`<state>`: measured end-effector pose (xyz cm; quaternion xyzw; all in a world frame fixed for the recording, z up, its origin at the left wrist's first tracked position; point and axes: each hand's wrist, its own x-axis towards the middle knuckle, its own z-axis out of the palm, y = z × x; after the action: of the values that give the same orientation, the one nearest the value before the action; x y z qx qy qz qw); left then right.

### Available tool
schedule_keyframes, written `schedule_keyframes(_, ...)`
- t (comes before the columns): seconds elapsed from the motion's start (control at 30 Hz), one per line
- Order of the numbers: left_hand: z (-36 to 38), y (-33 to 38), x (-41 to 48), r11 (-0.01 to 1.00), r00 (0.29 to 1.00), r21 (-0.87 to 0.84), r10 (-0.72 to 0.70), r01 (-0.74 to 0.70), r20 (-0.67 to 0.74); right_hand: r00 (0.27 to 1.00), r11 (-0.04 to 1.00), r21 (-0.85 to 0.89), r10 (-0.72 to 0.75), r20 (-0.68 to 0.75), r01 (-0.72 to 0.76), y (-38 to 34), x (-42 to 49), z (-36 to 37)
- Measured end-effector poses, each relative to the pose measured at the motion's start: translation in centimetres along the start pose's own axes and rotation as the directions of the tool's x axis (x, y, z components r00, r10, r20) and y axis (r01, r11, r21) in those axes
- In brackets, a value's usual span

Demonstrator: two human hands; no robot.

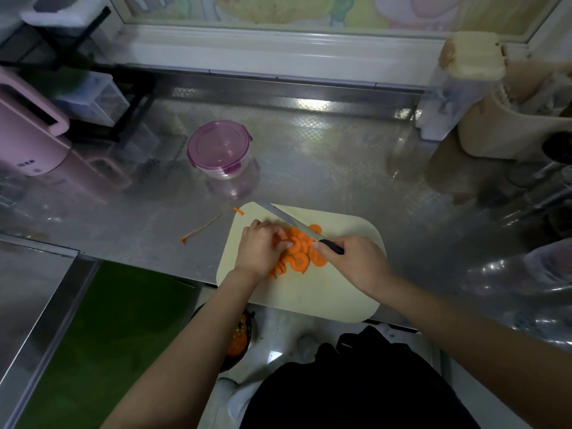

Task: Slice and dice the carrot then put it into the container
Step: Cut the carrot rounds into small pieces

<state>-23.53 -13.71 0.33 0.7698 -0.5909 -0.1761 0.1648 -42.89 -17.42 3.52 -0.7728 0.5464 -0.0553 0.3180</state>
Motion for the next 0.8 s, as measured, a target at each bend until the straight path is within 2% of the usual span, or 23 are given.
schedule_keyframes(0.23, -1.3, -1.4, 0.2, 0.998, 0.996, 0.015, -0.065, 0.066, -0.061, 1.0, 1.0, 0.023, 0.008, -0.007, -0.008, -0.1, 0.0, 0.0)
schedule_keyframes(0.33, -1.4, -2.5, 0.1, 0.996, 0.998, -0.07, -0.061, 0.059, -0.019, 1.0, 0.999, 0.028, 0.019, -0.002, -0.019, -0.4, -0.2, 0.0)
schedule_keyframes(0.43, -1.1, -3.5, -0.7, 0.99, 0.987, -0.086, 0.123, -0.114, 0.1, 1.0, 1.0, 0.0, 0.017, 0.014, -0.017, -0.8, -0.5, -0.1)
schedule_keyframes(0.5, -0.7, -4.2, -1.3, 0.955, 0.944, -0.004, 0.295, -0.298, 0.149, 0.999, 1.0, -0.023, 0.02, 0.027, -0.02, -1.1, -0.6, -0.1)
schedule_keyframes(0.57, -0.5, -4.7, -1.7, 0.909, 0.9, 0.08, 0.387, -0.409, 0.201, 0.999, 0.999, -0.032, 0.02, 0.035, -0.019, -1.2, -0.7, -0.1)
schedule_keyframes(0.67, -0.6, -5.1, -1.9, 0.874, 0.872, 0.157, 0.413, -0.46, 0.262, 0.999, 0.999, -0.041, 0.019, 0.031, -0.018, -1.1, -0.7, 0.2)
schedule_keyframes(0.8, -0.9, -4.9, -2.1, 0.894, 0.886, 0.194, 0.331, -0.405, 0.326, 0.998, 0.999, -0.032, 0.029, 0.05, -0.028, -1.2, -0.9, 0.2)
